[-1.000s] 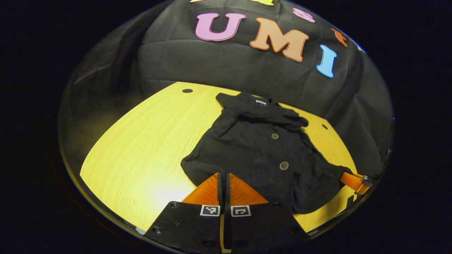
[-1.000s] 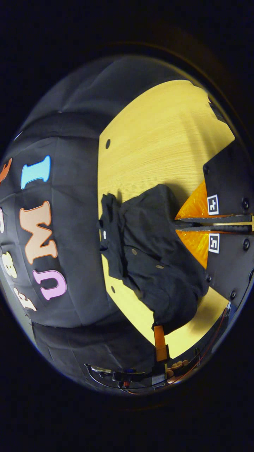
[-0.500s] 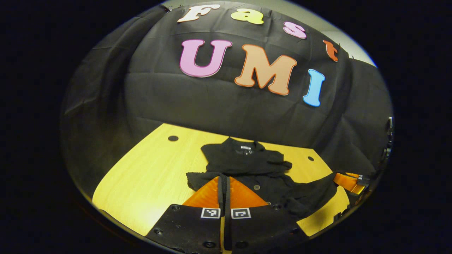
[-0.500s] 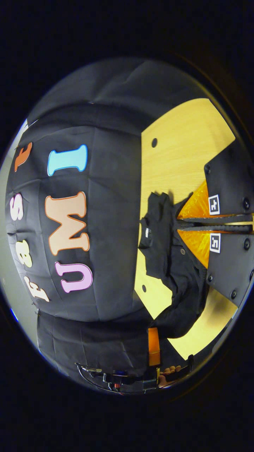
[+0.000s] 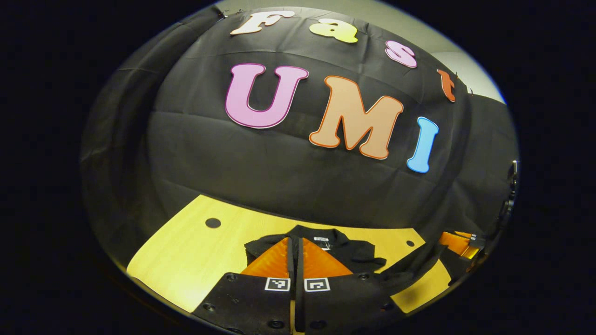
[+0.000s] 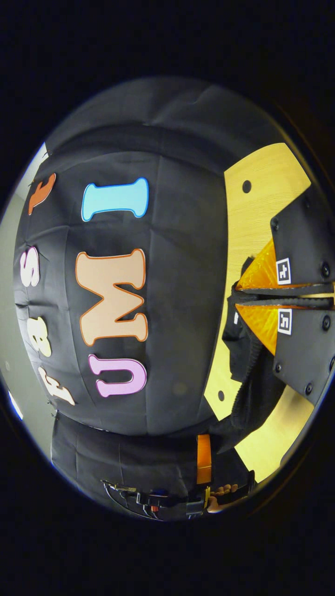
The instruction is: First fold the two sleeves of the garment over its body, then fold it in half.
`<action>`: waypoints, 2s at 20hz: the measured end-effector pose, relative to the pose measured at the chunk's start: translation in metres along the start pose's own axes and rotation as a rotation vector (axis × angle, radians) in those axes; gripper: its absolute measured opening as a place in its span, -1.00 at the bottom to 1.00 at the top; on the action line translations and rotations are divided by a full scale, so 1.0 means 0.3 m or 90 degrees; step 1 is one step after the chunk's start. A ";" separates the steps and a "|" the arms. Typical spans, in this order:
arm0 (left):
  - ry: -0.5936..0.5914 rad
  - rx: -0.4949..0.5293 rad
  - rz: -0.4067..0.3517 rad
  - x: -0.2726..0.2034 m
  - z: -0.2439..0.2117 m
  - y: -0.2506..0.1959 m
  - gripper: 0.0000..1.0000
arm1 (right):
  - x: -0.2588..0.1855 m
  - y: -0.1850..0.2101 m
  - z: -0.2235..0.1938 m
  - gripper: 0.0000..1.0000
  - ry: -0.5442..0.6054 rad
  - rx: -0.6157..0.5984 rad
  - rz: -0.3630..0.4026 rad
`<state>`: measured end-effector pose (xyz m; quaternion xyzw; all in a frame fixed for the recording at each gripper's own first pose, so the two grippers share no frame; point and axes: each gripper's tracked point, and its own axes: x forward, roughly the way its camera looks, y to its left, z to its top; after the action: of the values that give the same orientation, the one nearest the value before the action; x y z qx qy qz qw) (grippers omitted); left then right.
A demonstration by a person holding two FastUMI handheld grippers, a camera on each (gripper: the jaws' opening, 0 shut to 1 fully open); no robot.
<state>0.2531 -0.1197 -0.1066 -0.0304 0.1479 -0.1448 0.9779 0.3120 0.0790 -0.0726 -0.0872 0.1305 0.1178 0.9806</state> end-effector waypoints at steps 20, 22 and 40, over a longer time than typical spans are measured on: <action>0.091 0.063 0.016 0.609 -0.179 0.101 -1.00 | 0.594 -0.145 -0.102 -0.91 0.085 0.018 -0.100; 0.091 0.066 0.020 0.618 -0.183 0.101 -1.00 | 0.599 -0.148 -0.131 -0.91 0.104 0.038 -0.100; -0.049 0.079 0.032 0.247 0.152 0.060 0.90 | 0.240 -0.088 0.150 0.99 -0.027 -0.032 -0.083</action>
<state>0.3395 -0.1235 -0.0857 0.0282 0.1016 -0.1275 0.9862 0.3968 0.0777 -0.0461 -0.1173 0.1007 0.0591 0.9862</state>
